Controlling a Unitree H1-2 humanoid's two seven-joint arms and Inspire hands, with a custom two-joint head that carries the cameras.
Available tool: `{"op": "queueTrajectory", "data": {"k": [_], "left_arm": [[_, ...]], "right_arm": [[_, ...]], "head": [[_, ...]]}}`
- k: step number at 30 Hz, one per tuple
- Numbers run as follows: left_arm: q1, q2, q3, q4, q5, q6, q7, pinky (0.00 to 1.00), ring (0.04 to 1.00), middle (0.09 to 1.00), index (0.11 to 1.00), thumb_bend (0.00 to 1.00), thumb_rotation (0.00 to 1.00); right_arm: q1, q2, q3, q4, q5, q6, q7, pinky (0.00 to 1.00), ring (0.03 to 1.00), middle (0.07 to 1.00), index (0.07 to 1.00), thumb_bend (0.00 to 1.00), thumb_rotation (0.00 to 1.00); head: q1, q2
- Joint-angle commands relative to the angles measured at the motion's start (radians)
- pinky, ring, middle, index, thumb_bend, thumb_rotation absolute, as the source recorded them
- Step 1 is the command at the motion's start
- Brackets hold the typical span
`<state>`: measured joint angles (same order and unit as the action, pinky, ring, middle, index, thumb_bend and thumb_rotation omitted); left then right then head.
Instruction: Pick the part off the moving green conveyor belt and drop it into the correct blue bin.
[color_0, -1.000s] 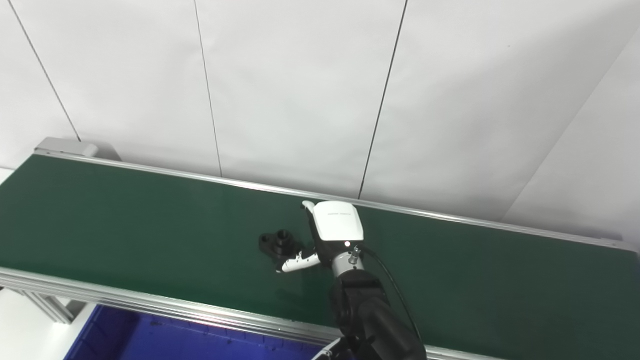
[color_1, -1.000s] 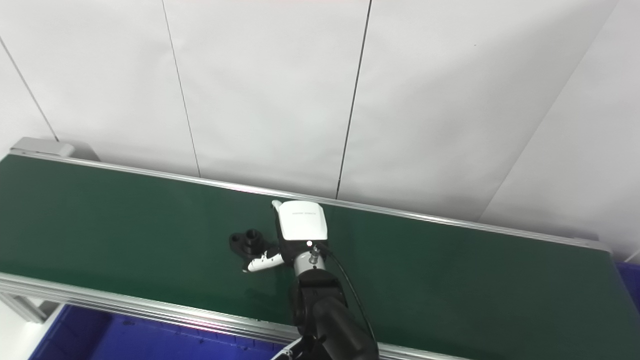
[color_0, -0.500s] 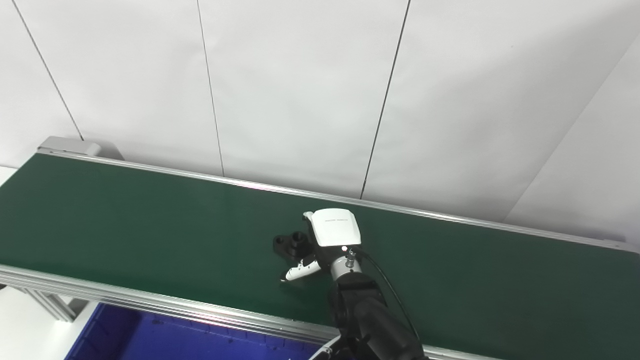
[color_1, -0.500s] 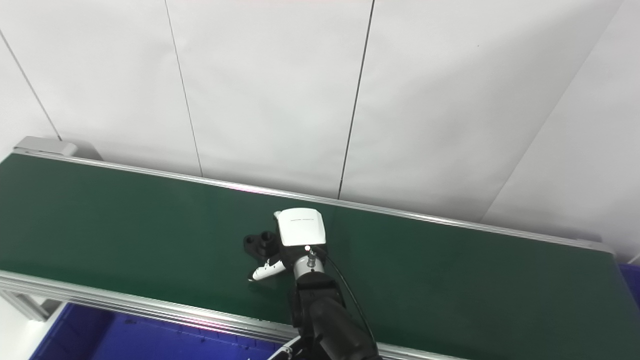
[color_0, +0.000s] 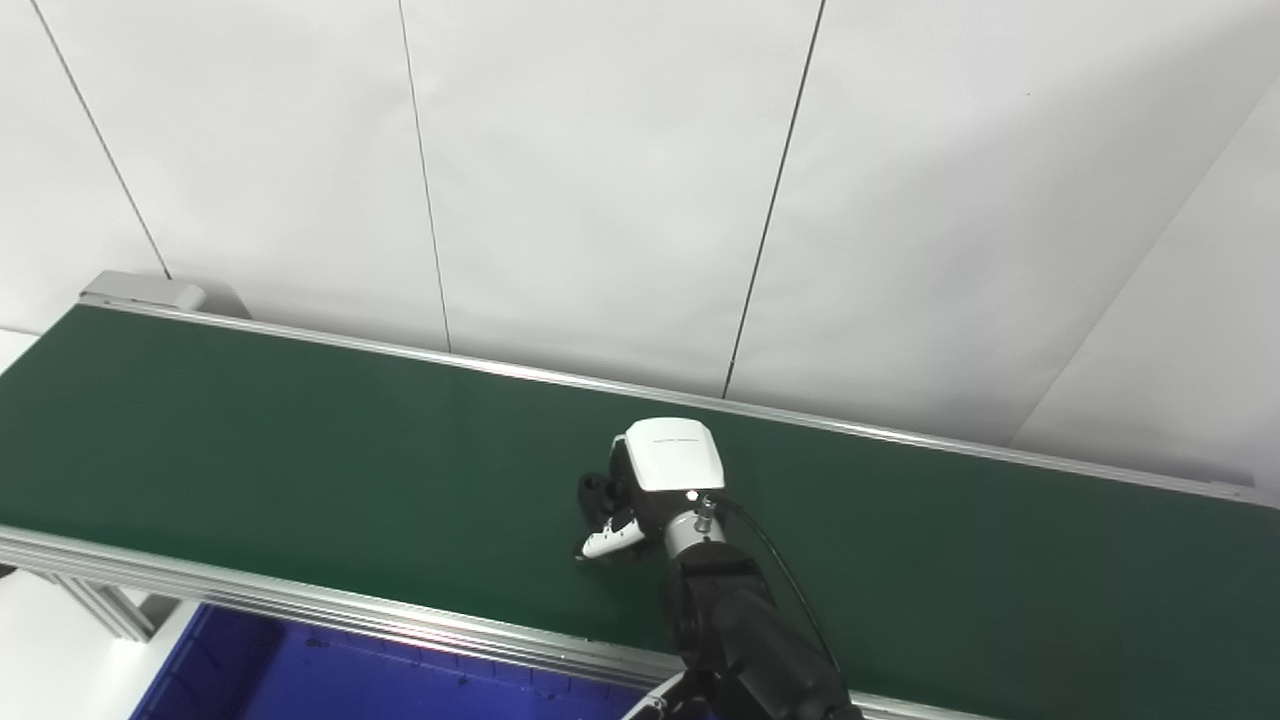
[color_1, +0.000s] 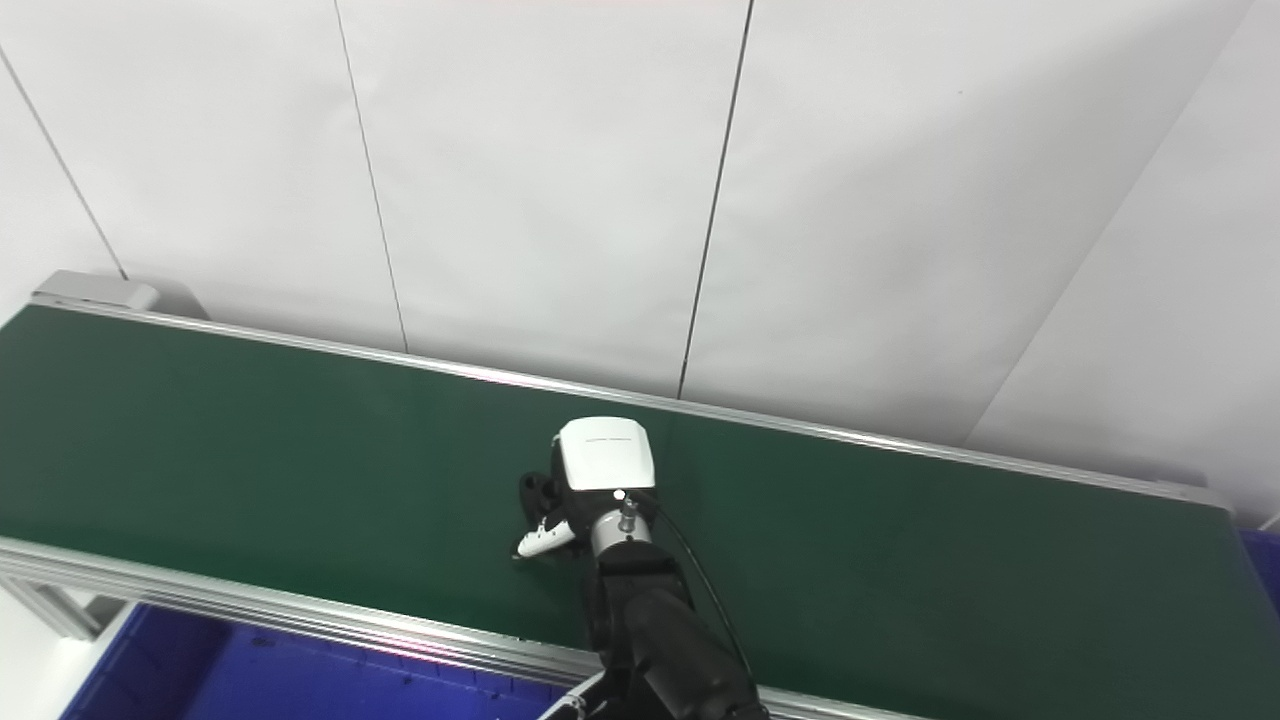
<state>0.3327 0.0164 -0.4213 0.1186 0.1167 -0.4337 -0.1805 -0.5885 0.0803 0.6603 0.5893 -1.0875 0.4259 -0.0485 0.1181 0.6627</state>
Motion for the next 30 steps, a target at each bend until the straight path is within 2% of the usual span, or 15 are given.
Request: {"op": "queueTrajectory", "data": {"k": [1,4,12,18,23,24,26,30], "left_arm": [[0.016,-0.053,-0.043,-0.035,0.003,-0.033,0.002,0.81,0.899,0.943,0.926,0.9,0.58],[0.016,-0.051,-0.043,-0.036,0.01,-0.034,0.004,0.81,0.901,0.944,0.926,0.91,0.59],[0.014,-0.044,-0.043,-0.036,0.0,-0.03,-0.006,0.84,0.914,0.951,0.937,0.91,0.59],[0.009,-0.038,-0.046,-0.028,-0.011,-0.033,-0.013,0.86,0.93,0.96,0.948,0.89,0.6],[0.004,-0.035,-0.045,-0.025,-0.023,-0.03,-0.024,0.9,0.949,0.965,0.956,0.9,0.6],[0.002,-0.033,-0.045,-0.025,-0.025,-0.031,-0.026,0.91,0.953,0.969,0.962,0.89,0.6],[0.001,-0.031,-0.042,-0.025,-0.027,-0.03,-0.029,0.91,0.954,0.972,0.967,0.89,0.61],[0.005,-0.023,-0.035,-0.04,-0.042,-0.021,-0.038,0.93,0.964,0.976,0.972,0.89,0.61]], "right_arm": [[-0.014,-0.005,0.008,0.011,-0.004,0.025,0.025,0.07,0.139,0.228,0.482,0.52,0.12],[-0.015,-0.006,0.011,0.009,-0.008,0.039,0.05,0.08,0.152,0.247,0.484,0.51,0.11],[-0.004,-0.009,-0.042,-0.016,-0.098,0.044,0.205,0.08,0.16,0.256,0.486,0.51,0.12],[0.005,-0.015,-0.076,-0.059,-0.165,0.044,0.319,0.06,0.131,0.228,0.488,0.52,0.13],[0.027,-0.036,-0.091,-0.134,-0.144,0.043,0.309,0.08,0.164,0.262,0.488,0.52,0.12],[0.033,-0.041,-0.092,-0.153,-0.14,0.042,0.307,0.11,0.191,0.385,0.487,0.52,0.05],[0.053,-0.055,-0.098,-0.208,-0.117,0.039,0.288,0.13,0.222,0.453,0.486,0.53,0.01],[0.112,-0.088,-0.126,-0.313,-0.044,-0.024,0.168,0.14,0.219,0.47,0.486,0.53,0.0]], "head": [[0.0,0.0],[-0.002,0.001],[-0.014,0.009],[-0.021,0.011],[-0.042,0.018],[-0.044,0.019],[-0.06,0.024],[-0.102,0.034]]}}
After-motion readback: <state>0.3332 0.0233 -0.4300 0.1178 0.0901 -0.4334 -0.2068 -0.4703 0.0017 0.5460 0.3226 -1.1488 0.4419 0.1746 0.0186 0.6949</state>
